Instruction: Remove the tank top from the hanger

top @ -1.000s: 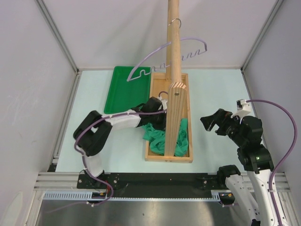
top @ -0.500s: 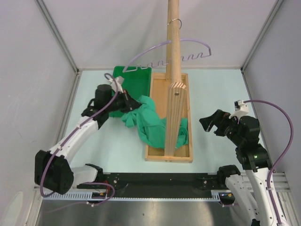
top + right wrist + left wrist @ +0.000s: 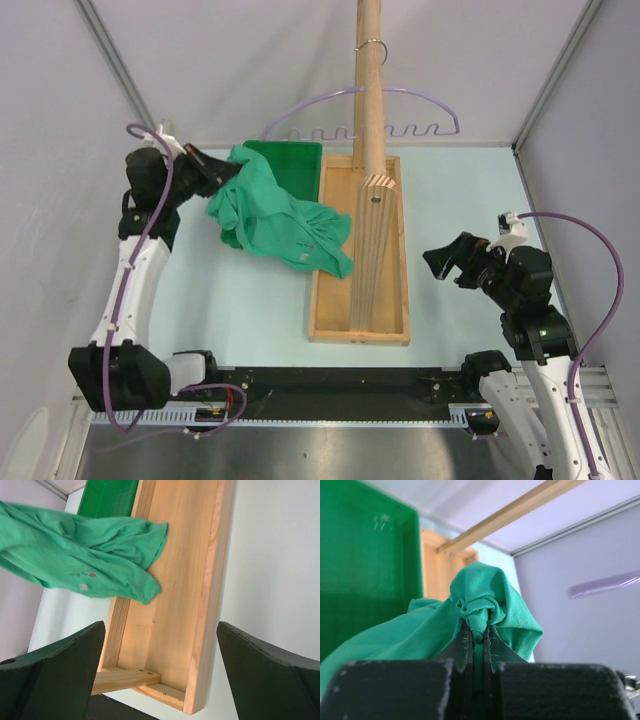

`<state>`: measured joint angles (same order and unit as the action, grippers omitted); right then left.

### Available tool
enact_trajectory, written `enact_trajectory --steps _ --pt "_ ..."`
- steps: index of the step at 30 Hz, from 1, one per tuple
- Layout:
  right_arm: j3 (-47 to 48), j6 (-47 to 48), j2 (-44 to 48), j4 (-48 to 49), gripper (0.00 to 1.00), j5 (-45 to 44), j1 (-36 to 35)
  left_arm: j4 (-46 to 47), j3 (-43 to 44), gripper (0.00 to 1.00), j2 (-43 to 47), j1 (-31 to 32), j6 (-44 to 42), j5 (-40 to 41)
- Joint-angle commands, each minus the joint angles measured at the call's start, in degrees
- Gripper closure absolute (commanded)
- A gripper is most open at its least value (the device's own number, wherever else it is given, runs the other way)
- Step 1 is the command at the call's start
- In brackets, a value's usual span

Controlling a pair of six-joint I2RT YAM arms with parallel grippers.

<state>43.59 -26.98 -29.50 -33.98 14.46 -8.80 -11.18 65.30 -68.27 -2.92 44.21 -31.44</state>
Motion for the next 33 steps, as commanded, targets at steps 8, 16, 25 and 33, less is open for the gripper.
enact_trajectory --steps 8,16,25,33 --pt "2.19 -0.44 -1.0 2.16 0.0 1.1 0.18 6.26 36.72 1.0 -17.04 -2.44 5.45 1.64" --pt "2.02 -0.88 -1.7 2.51 0.0 0.84 0.18 5.2 55.45 1.0 -31.03 -2.0 9.4 -6.34" --pt "2.2 -0.88 -3.2 3.56 0.01 1.27 0.18 3.53 50.55 1.0 -34.74 0.72 6.52 -12.94" --pt "2.64 -0.35 -4.08 3.74 0.01 1.89 0.18 1.25 49.04 1.0 -33.24 4.24 2.47 -11.89"
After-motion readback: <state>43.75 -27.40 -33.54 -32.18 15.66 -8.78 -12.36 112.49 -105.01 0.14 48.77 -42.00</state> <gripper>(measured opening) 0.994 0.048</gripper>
